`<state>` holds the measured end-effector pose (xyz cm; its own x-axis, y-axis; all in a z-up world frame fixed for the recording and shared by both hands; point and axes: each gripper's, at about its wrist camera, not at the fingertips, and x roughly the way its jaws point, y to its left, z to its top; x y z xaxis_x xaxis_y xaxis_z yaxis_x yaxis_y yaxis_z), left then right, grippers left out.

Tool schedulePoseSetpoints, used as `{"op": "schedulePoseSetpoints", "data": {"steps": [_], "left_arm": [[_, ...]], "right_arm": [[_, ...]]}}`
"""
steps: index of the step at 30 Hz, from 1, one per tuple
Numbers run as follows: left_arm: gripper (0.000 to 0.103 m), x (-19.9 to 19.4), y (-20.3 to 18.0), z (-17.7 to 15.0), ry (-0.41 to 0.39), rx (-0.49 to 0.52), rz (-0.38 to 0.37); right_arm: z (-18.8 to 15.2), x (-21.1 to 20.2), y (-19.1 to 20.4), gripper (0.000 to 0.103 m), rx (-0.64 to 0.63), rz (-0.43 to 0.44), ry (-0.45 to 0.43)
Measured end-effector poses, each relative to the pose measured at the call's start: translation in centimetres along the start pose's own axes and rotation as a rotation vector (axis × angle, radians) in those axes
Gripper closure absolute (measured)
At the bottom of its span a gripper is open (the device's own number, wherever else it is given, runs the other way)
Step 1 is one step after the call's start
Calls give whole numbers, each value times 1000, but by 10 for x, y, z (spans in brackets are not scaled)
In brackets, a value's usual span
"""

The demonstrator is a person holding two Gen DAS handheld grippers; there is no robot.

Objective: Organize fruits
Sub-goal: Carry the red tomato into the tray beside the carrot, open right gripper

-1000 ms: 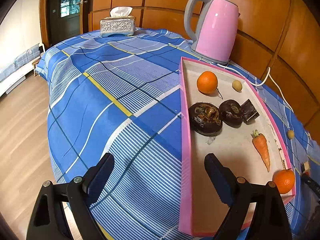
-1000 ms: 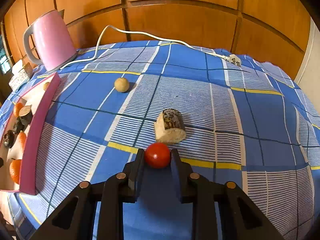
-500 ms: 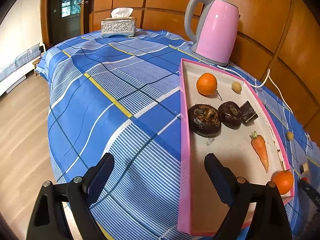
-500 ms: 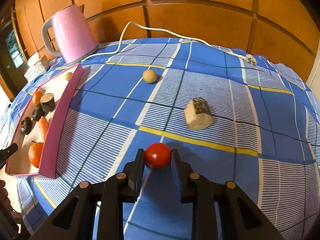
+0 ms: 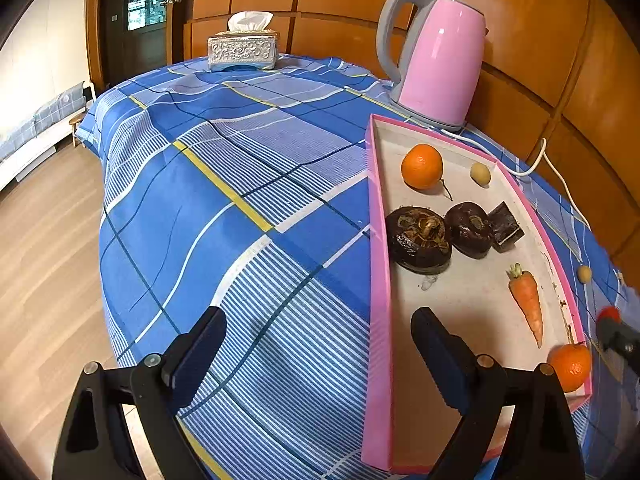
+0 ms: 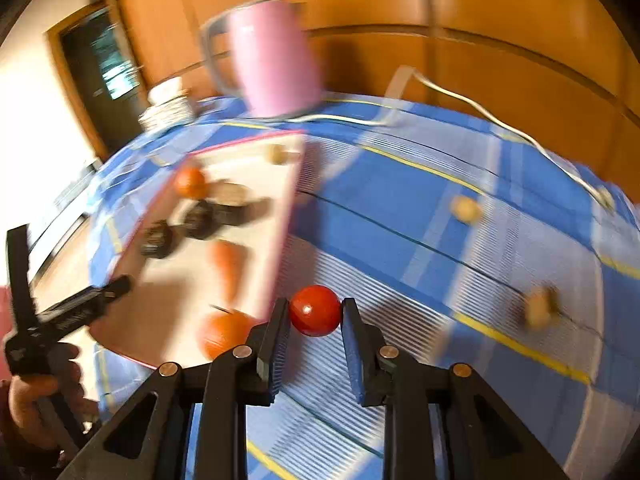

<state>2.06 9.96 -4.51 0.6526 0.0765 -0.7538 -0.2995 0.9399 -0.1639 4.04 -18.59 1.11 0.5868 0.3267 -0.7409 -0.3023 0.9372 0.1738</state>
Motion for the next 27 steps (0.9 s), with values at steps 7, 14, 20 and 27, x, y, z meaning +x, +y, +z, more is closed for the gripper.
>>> {"op": "schedulePoseSetpoints", "data": {"steps": [7,14,20,27], "left_arm": [[9,0,0,0,1,0,1],[9,1,0,-1,4,5,4],[9,1,0,-2,3,11,4],[9,0,-1,-2,1,15,3]], "right_arm": [[23,17,57,77,-126,81,1],[31,29,79,77,-165,101,1],[28,34,83,66,-161,99,7],[24,26,75,66,-136,69,-13]]}}
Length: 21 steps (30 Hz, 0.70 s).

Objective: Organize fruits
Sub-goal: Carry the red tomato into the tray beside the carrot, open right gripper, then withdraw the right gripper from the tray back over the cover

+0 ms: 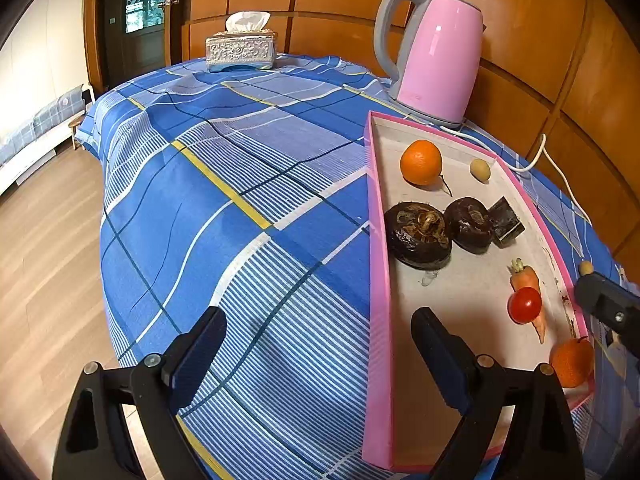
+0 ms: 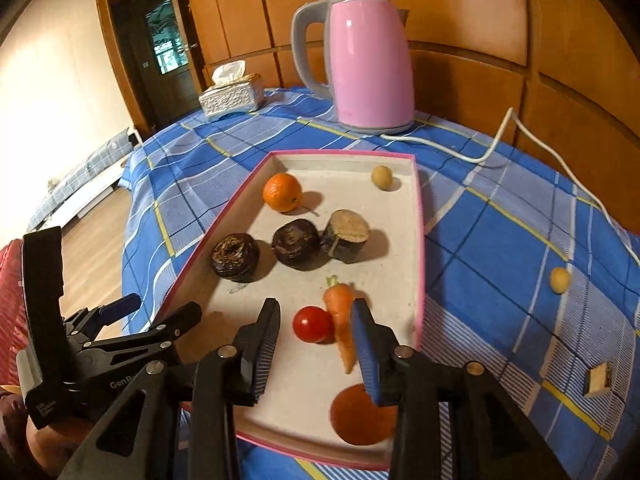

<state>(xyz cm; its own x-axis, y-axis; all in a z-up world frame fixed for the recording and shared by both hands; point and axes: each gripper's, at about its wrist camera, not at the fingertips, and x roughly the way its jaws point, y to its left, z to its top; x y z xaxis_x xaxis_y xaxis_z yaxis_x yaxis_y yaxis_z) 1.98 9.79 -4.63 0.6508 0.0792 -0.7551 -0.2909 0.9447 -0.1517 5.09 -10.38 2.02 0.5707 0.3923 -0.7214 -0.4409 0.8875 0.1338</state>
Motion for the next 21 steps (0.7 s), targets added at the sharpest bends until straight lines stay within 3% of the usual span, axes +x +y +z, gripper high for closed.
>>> {"op": "schedulePoseSetpoints", "data": {"steps": [11,21], "left_arm": [[9,-1,-2,-1,-1,10,-4],[9,0,-3,-2,0,13,-5]], "right_arm": [[-12,-31,-38,66,76,-161,-68],[-41,-57,-103,66,233,-333,-78]]}}
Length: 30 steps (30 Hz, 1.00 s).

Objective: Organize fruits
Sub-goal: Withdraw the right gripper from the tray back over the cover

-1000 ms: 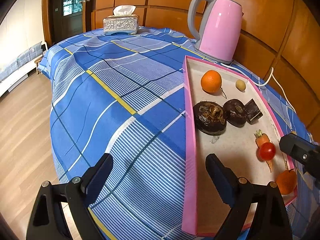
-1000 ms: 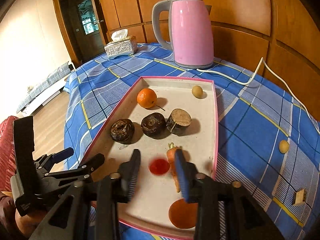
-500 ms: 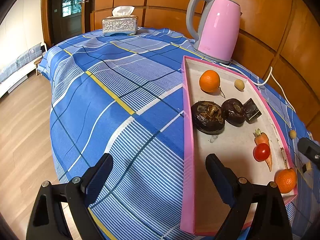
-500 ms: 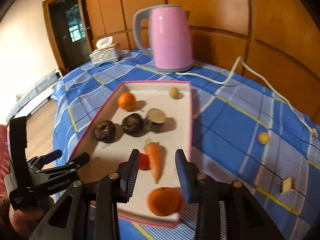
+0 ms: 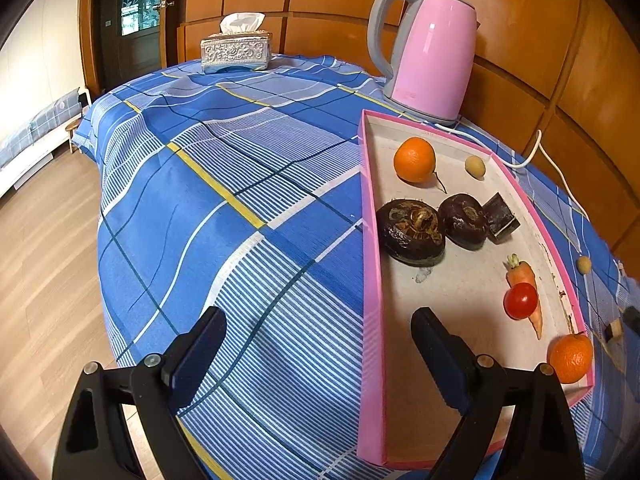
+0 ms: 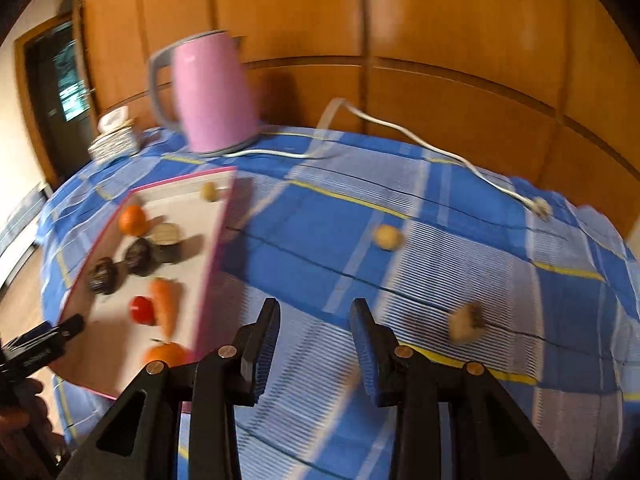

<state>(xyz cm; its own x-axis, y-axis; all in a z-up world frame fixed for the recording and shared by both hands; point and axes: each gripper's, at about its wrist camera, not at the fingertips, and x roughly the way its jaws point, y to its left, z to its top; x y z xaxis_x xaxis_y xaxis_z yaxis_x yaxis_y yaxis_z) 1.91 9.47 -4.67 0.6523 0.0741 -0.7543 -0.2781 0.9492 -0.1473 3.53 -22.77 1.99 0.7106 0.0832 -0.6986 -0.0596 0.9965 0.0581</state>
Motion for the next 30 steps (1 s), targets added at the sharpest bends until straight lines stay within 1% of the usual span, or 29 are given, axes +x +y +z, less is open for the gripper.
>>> {"op": "schedulePoseSetpoints", "data": {"steps": [6,9,12,13,16,19,22,24,26,27,30], "left_arm": [[9,0,-2,1,-3,7,1],[9,-1,-2,2,-11,11,4],[9,-3,-2,6,-19,9,1],[9,-4,-2,6,-22,10,1],[9,-8,-2,10,-37,11,-1],[9,-17,-2,16,-56,7,-23],[9,-24,-4,23,-79,13,-36],[9,-29,-8,29,-93,24,-42],[9,-32,-10,33,-100,27,-46],[9,-33,-11,34,-101,29,-48],[9,-34,-15,36,-96,38,-49]], "right_arm": [[-14,-7,-52,66,114,-123,5],[-23,-11,-81,66,185,-200,9],[-31,-14,-108,66,259,-300,12],[-35,-15,-120,66,289,-349,15],[-45,-14,-144,66,348,-446,27],[-62,-15,-173,66,417,-552,47],[-75,-17,-197,66,494,-632,66],[-80,-15,-206,66,530,-662,76],[-86,-16,-213,61,557,-682,60],[-87,-16,-214,60,561,-688,59],[-87,-15,-215,59,567,-684,53]]}}
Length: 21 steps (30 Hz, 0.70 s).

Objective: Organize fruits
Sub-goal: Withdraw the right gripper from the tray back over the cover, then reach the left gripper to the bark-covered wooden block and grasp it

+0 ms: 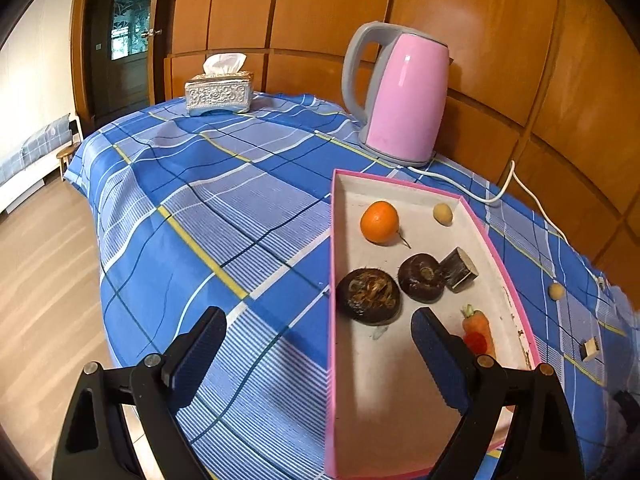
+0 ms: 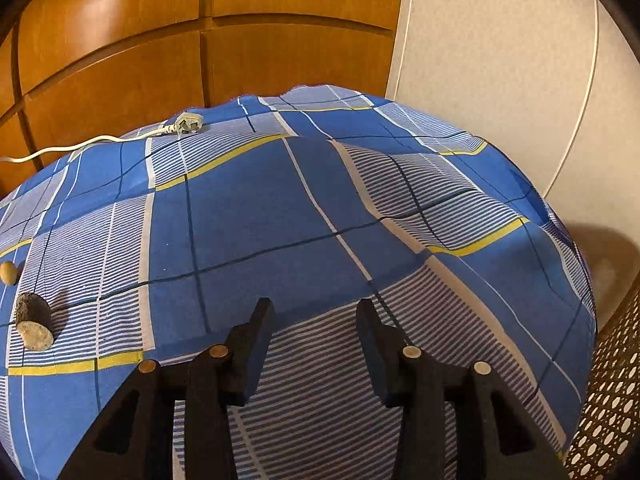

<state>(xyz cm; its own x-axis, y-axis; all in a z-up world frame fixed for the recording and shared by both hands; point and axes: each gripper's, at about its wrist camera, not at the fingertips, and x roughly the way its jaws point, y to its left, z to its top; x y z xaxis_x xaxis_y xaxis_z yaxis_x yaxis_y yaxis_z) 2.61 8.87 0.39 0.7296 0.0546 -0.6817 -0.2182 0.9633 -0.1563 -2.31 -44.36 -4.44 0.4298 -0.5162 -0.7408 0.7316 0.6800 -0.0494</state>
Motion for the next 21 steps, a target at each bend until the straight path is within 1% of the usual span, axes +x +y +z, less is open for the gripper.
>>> {"op": "schedulePoseSetpoints", "data": {"steps": [4,7,8,10,11,13,14,15,16,17,18,19,20,21], "left_arm": [[9,-3,-14,6,-5,33,-16],[9,-8,-35,13,-4,74,-71],[9,-12,-49,16,-8,106,-102],[10,-15,-65,19,-8,139,-146],[10,-17,-86,21,1,178,-206],[12,-17,-106,21,16,227,-270],[14,-18,-131,19,35,290,-338],[14,-17,-139,17,42,312,-359],[15,-16,-157,14,58,367,-405],[16,-16,-184,6,71,444,-462],[16,-15,-194,3,79,473,-480],[17,-12,-217,-4,106,530,-527],[19,-11,-224,-6,115,543,-541],[20,-7,-241,-12,139,574,-573]], "right_arm": [[0,3,-2,57,17,10,-2],[-1,3,-1,56,21,11,-4],[0,3,0,56,23,12,-5],[-1,3,-1,56,27,14,-6],[-1,3,-1,55,28,16,-7],[-1,4,-1,55,32,18,-8],[-1,4,-1,55,33,18,-9],[-2,4,-1,55,32,18,-9],[-2,4,-1,55,32,17,-10],[-2,4,-1,55,33,15,-11],[-2,4,-1,54,34,15,-11],[-2,3,-1,54,34,15,-12],[-2,3,-1,54,34,15,-12],[-2,3,0,54,34,13,-13]]}}
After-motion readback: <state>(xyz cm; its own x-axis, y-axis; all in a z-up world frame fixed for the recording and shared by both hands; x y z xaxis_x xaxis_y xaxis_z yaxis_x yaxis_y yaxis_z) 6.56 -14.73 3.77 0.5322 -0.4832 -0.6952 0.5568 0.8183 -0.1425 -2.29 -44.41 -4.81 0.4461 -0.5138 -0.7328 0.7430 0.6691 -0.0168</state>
